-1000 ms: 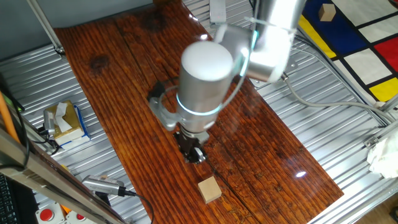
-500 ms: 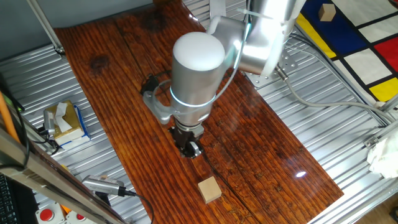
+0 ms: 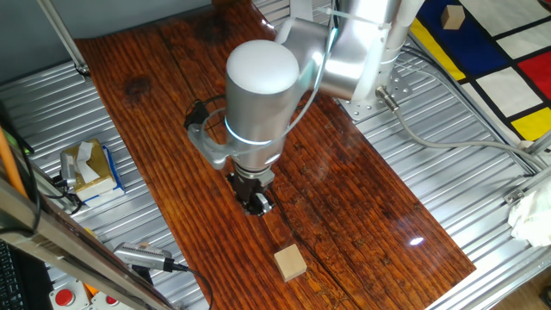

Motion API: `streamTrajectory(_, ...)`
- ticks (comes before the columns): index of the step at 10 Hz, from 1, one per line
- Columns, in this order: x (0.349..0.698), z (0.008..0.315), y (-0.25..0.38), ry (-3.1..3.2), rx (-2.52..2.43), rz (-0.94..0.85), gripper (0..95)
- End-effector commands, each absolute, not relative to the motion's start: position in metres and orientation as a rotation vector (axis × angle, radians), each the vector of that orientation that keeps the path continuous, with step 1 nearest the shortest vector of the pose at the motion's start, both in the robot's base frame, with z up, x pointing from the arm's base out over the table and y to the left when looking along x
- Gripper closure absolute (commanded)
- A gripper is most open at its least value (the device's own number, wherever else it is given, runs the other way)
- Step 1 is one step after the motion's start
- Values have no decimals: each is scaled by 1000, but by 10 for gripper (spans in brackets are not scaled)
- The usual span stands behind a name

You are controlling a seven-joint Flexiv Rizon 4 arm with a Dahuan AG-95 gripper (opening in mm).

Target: Pick up the small block on the left and move it to the right

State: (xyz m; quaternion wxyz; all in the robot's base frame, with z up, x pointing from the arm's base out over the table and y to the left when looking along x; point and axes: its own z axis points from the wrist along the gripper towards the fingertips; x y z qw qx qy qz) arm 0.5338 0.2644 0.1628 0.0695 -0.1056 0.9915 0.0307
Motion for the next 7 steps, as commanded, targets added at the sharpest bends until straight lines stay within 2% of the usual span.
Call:
streamTrajectory(1, 536, 163, 264, 2985, -323, 87, 950)
streamTrajectory(7, 538, 163, 265, 2982, -306, 62, 950)
